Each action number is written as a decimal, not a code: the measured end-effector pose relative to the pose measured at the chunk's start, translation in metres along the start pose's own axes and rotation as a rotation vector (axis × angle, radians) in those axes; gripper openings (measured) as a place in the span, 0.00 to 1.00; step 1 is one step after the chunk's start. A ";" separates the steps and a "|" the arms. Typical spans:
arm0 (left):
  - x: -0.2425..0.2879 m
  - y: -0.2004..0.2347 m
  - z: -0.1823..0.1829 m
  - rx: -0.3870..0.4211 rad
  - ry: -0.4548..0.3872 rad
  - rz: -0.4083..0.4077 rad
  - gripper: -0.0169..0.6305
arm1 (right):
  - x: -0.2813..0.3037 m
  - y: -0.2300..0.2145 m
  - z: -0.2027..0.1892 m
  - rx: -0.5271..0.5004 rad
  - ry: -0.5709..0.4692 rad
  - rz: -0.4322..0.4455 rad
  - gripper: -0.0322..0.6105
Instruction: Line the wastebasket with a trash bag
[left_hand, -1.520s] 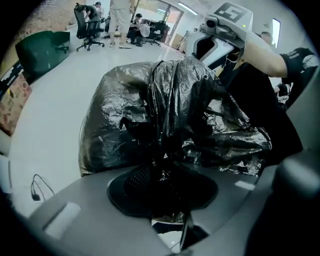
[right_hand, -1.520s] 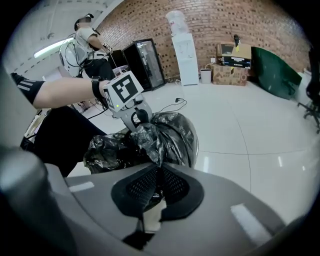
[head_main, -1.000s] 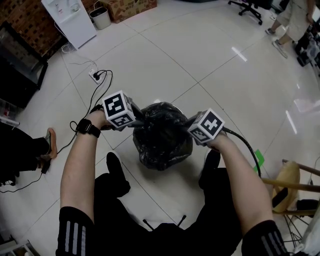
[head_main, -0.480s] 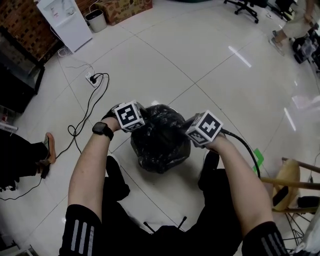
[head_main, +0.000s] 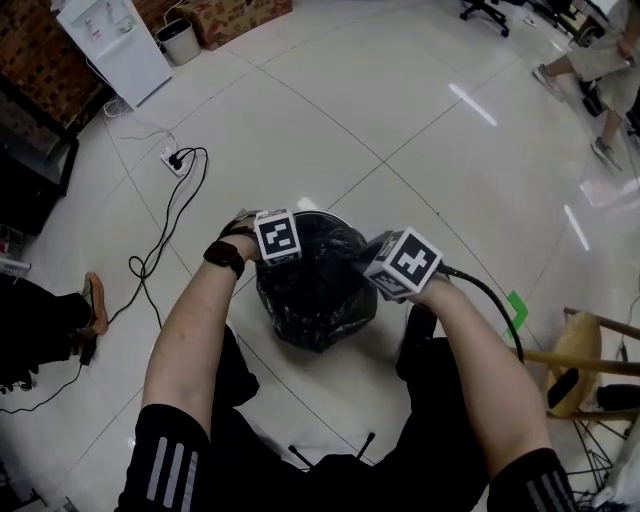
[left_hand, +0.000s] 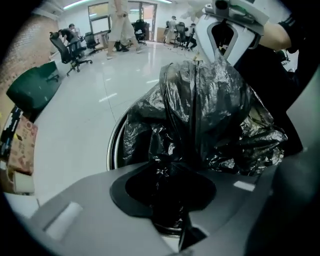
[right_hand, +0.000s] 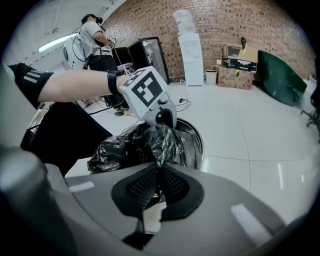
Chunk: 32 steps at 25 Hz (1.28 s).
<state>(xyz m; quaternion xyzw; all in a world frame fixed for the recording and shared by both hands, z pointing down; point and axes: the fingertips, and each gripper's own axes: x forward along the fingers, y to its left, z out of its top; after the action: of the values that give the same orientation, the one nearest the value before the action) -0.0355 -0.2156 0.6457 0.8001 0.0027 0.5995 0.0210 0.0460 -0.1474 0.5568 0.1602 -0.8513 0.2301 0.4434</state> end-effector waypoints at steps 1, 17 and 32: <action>0.002 0.004 0.001 0.016 0.013 0.015 0.18 | 0.000 0.000 0.002 -0.002 -0.006 -0.003 0.06; 0.000 -0.003 0.007 0.156 0.022 0.117 0.26 | -0.001 -0.007 0.011 0.003 -0.021 -0.040 0.06; -0.108 -0.050 -0.026 -0.495 -0.226 -0.068 0.32 | -0.007 -0.013 0.020 0.006 -0.063 -0.064 0.06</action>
<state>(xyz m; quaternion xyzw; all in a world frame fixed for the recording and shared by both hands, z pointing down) -0.0900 -0.1684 0.5474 0.8318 -0.1194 0.4878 0.2364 0.0421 -0.1684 0.5442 0.1958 -0.8586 0.2134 0.4231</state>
